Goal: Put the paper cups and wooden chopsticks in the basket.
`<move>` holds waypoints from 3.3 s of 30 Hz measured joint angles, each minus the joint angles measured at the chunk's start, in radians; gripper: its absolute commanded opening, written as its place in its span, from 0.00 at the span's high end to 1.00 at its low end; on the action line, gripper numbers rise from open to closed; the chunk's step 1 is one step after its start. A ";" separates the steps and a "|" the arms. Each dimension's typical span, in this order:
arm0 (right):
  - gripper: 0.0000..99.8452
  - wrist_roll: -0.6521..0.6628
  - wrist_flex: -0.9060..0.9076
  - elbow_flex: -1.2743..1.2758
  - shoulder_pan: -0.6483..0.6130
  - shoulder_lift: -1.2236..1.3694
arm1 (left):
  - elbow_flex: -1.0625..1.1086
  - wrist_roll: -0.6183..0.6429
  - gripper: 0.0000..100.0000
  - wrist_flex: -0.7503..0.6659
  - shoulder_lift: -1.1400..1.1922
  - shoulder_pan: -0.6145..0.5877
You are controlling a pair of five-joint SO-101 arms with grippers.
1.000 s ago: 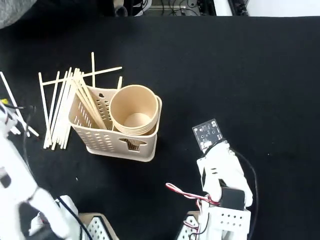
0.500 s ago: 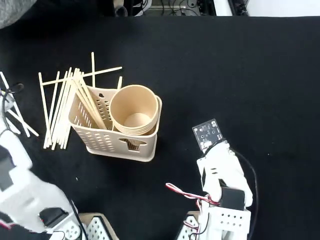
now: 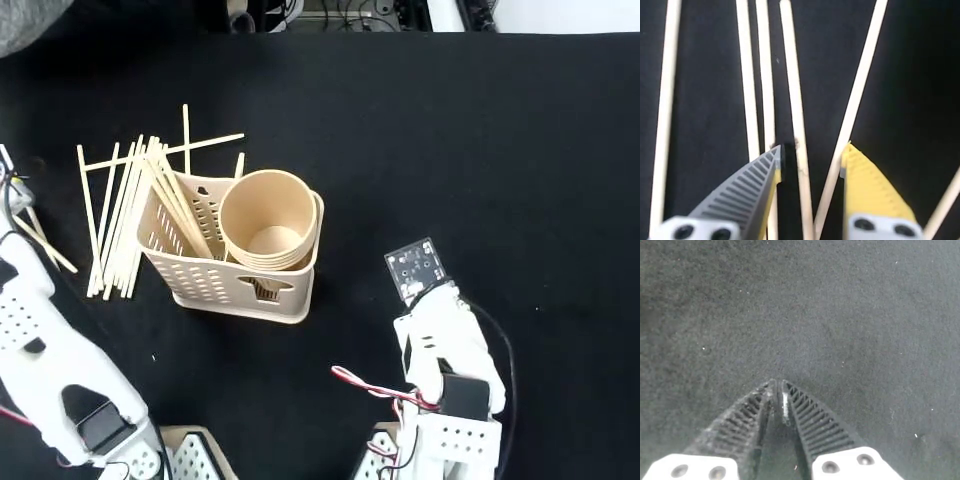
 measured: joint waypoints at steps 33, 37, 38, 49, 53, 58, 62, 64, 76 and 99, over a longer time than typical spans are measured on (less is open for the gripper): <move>0.99 0.000 0.000 0.000 0.000 0.000 | -0.902 0.069 0.97 0.321 0.528 0.040; 0.99 0.000 0.000 0.000 0.000 0.000 | -0.985 0.018 0.97 0.445 0.529 0.051; 0.99 0.000 0.000 0.000 0.000 0.000 | -0.993 0.006 0.97 0.466 0.529 0.060; 0.99 0.000 0.000 0.000 0.000 0.000 | -0.997 -0.011 0.97 0.671 0.316 0.084; 0.99 0.000 0.000 0.000 0.000 0.000 | -0.997 -0.011 0.97 0.684 0.201 0.078; 0.99 0.000 0.000 0.000 0.000 0.000 | -0.991 -0.011 0.97 0.690 0.117 0.058; 0.99 0.000 0.000 0.000 0.000 0.000 | -0.850 -0.011 0.97 0.690 0.017 0.038; 0.99 0.000 0.000 0.000 0.000 0.000 | -0.707 -0.011 0.97 0.690 -0.066 0.026; 0.99 0.000 0.000 0.000 0.000 0.000 | 0.097 -0.072 0.97 0.652 -0.671 0.167; 0.99 -0.166 -0.026 0.000 -0.044 0.000 | 1.007 -0.075 0.97 -0.086 -1.946 0.586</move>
